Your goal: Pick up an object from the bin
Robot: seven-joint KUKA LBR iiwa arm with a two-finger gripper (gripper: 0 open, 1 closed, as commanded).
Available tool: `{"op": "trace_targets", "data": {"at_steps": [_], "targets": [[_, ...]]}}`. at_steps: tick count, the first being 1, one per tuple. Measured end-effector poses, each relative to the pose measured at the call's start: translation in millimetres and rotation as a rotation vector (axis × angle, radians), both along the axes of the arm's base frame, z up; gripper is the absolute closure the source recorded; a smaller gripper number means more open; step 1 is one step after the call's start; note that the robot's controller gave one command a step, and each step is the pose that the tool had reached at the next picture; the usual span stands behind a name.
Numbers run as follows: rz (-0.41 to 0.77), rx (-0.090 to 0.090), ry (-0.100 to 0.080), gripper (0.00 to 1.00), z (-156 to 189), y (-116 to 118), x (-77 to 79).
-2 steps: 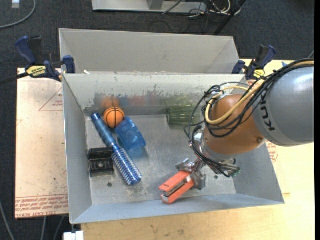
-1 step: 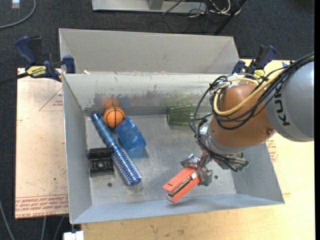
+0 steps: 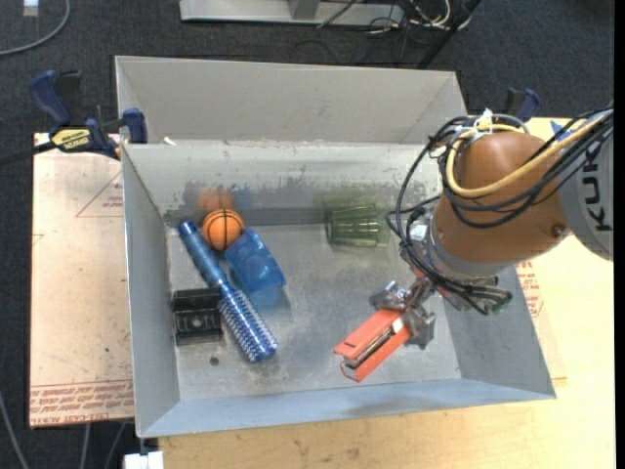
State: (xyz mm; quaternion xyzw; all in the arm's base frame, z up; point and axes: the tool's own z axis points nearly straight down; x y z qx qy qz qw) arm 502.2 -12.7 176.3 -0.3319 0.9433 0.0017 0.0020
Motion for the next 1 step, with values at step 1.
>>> {"op": "trace_targets", "data": {"at_steps": [1], "targets": [[-0.005, 0.001, 0.004, 1.0, 59.7, 1.4, 3.3]]}}
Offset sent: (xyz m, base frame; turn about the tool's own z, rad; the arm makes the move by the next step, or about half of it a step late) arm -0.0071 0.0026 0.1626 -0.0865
